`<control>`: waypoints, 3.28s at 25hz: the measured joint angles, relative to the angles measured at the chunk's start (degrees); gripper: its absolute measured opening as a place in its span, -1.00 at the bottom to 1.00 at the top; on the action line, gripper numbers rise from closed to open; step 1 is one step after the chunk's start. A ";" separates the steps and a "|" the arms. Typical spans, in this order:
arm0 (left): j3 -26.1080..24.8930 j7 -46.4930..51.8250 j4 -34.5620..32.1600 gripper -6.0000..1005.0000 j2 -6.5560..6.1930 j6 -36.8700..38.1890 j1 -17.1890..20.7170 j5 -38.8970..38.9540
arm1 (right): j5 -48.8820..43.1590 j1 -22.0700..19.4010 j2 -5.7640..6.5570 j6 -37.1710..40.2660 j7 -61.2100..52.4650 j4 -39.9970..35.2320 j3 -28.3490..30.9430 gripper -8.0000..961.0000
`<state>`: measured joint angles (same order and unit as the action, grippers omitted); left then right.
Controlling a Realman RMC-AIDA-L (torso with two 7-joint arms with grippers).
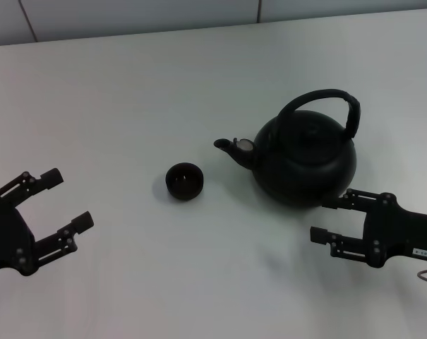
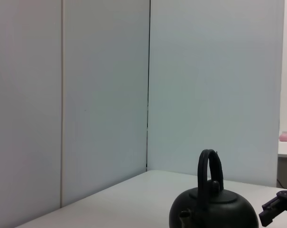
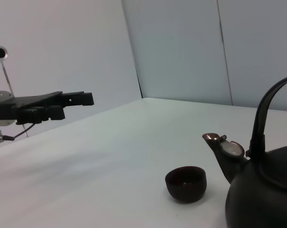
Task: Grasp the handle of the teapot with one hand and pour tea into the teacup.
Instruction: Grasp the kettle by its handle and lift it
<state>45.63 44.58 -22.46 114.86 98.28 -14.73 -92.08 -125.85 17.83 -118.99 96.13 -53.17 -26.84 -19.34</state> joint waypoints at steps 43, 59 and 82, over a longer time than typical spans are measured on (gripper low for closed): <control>-0.81 -1.07 -1.38 0.60 0.59 -5.73 0.15 -9.24 | 36.79 -5.61 -0.60 -9.63 50.46 40.96 11.55 0.41; -1.86 -0.85 -1.37 0.60 1.01 -5.74 0.15 -9.25 | 36.97 -1.44 -0.36 -13.55 50.81 40.15 14.76 0.41; -2.82 -0.81 -1.36 0.60 1.32 -5.70 0.15 -9.25 | 36.51 -0.28 -0.43 -14.32 50.77 39.84 14.33 0.07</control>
<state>42.80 43.77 -23.82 116.18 92.58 -14.59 -101.33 -89.34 17.55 -119.42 81.81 -2.40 13.00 -5.01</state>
